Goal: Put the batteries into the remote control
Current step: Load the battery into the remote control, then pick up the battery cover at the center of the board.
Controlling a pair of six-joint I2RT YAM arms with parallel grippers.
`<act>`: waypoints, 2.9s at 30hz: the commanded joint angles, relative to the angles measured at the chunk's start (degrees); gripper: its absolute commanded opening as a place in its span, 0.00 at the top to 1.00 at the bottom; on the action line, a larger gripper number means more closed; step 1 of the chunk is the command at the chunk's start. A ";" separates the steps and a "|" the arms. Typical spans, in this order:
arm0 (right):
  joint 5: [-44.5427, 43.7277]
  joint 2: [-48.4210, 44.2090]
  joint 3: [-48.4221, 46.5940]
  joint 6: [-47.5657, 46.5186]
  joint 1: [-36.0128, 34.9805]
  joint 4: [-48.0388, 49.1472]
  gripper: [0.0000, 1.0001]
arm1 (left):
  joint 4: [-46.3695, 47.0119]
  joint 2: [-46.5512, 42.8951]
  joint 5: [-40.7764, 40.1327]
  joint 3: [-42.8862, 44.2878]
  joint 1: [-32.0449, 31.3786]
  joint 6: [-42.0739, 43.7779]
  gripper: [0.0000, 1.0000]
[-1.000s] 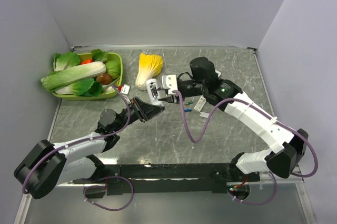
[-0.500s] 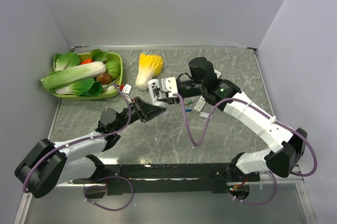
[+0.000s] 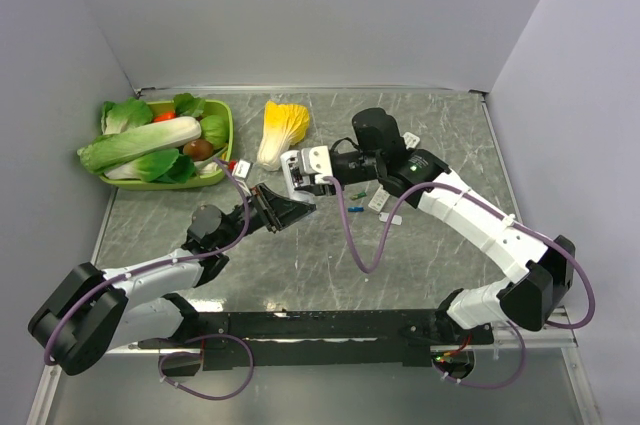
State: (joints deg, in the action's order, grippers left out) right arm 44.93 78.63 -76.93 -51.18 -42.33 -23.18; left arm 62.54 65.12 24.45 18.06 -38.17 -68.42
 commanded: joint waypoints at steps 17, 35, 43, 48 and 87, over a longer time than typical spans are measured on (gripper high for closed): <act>-5.46 1.70 4.85 -2.26 0.14 7.09 0.79 | 4.34 -1.31 2.97 4.08 -0.85 3.12 0.98; -7.48 5.39 3.99 9.07 -0.30 5.08 0.83 | -2.50 -4.30 4.73 5.84 -1.11 8.92 0.98; -6.96 0.22 -2.35 22.24 -0.30 2.70 0.56 | -10.43 -4.04 1.66 3.12 2.04 10.07 0.98; -10.37 -6.63 -2.71 31.55 0.66 2.09 0.48 | -14.63 -4.39 1.48 1.71 5.82 11.90 0.98; -36.14 15.41 8.63 30.27 23.52 -24.99 0.33 | -30.02 -21.00 6.14 -3.12 12.07 22.28 0.98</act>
State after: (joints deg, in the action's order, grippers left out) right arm 7.07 91.88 -65.87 -15.55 -19.33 -46.94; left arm 31.79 45.76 29.82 13.96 -26.26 -48.66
